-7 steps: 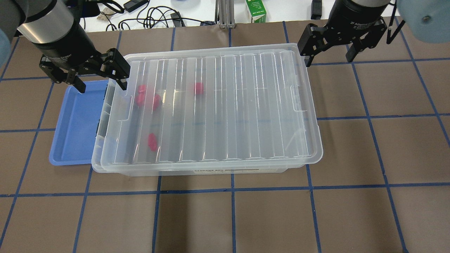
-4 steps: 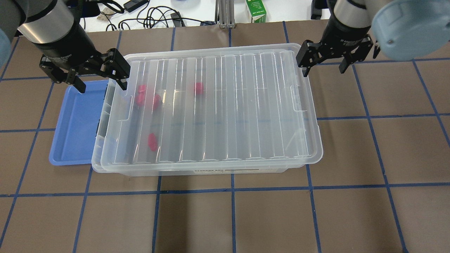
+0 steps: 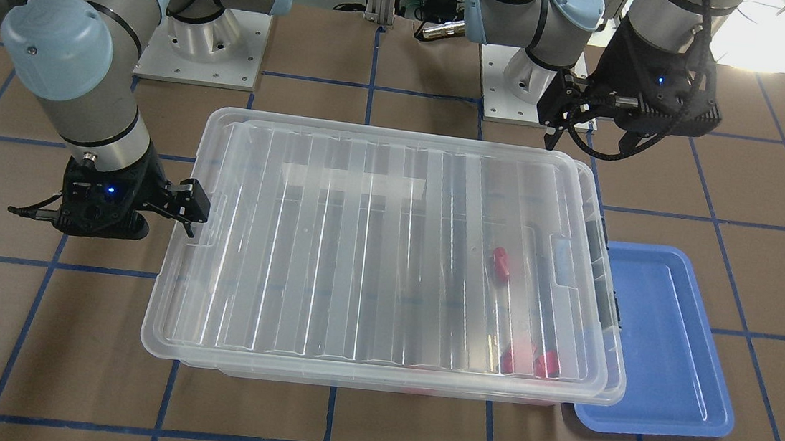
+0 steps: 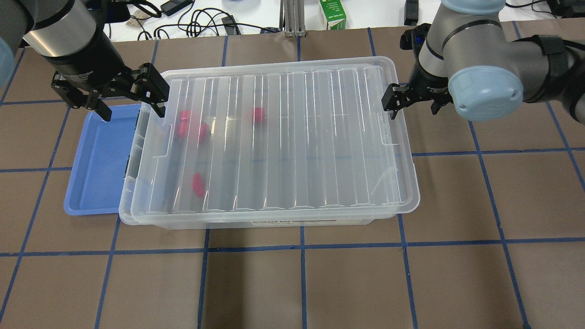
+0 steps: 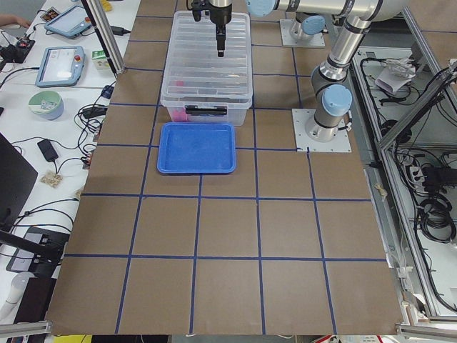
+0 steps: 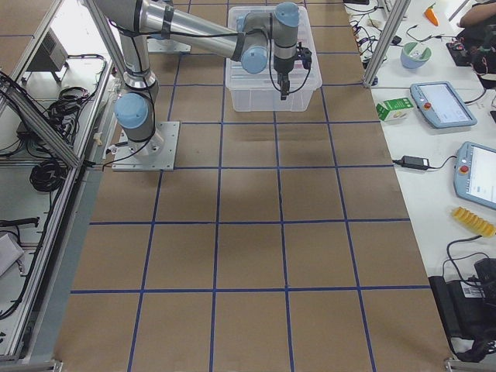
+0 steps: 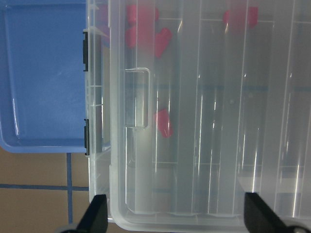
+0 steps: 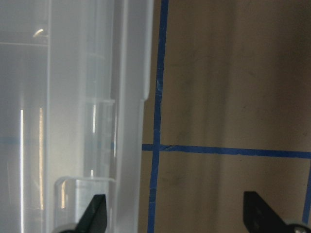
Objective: Place red block in blue tray from box
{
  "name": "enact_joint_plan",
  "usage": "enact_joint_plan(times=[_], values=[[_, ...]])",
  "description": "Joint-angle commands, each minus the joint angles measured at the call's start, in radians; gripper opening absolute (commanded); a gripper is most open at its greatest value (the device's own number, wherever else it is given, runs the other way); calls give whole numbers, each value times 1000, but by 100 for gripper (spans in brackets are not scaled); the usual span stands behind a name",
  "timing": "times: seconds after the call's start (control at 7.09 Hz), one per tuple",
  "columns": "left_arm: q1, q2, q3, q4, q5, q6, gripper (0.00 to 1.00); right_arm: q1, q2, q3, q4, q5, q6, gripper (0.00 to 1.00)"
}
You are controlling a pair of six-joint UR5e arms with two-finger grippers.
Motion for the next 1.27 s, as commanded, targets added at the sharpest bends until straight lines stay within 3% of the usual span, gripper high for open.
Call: enact_joint_plan(times=[0.0, 0.42, 0.71, 1.13], values=[[0, 0, -2, 2, 0, 1, 100, -27, 3, 5, -4, -70, -36, 100], [0, 0, -2, 0, 0, 1, 100, -107, 1, 2, -7, -146, -72, 100], [0, 1, -2, 0, 0, 1, 100, -212, -2, 2, -4, -141, -124, 100], [0, 1, -5, 2, 0, 1, 100, -274, -2, 5, -4, -134, -175, 100]])
